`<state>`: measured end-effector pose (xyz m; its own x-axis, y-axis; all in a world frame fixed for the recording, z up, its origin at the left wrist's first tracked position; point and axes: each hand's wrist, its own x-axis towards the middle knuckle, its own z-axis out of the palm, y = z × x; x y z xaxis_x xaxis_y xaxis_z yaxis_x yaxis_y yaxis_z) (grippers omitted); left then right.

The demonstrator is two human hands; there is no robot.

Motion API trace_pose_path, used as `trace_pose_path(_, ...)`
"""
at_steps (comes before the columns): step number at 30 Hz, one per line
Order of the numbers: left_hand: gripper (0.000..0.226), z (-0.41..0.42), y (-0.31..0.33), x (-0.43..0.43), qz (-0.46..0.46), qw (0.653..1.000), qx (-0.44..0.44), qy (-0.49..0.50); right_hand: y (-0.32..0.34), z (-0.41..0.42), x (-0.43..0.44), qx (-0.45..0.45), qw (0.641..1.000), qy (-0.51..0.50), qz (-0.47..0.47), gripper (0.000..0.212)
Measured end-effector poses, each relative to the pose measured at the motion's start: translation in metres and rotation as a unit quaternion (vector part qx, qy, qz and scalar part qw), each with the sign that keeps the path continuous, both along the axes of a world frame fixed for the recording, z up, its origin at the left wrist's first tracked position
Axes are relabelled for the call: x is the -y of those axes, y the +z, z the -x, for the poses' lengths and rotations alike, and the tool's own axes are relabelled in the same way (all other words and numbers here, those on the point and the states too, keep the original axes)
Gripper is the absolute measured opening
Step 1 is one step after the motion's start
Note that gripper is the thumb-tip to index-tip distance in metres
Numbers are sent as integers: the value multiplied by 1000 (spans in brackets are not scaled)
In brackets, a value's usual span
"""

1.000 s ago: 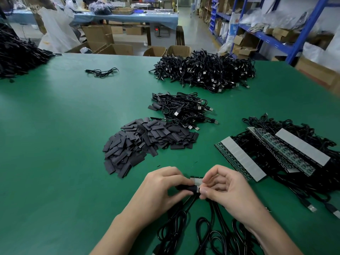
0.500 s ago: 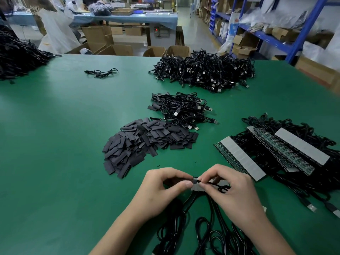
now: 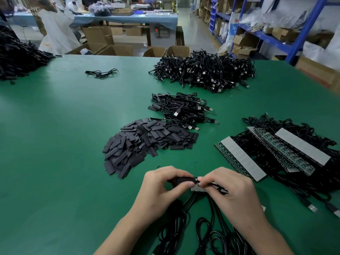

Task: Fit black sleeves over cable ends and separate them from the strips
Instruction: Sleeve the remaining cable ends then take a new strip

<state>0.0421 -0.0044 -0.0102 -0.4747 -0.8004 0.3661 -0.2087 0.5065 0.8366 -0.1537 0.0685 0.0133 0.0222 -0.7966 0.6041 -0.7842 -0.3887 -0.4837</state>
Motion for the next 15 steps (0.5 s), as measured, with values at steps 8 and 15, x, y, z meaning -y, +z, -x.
trace_pose_path(8,15,-3,1,2,84,996,18,16,3,1,-2,125,983,-15,-134,20)
trace_pose_path(15,21,-6,0,6,136,991,10,3,7,1,-3,208,948,15,-240,17)
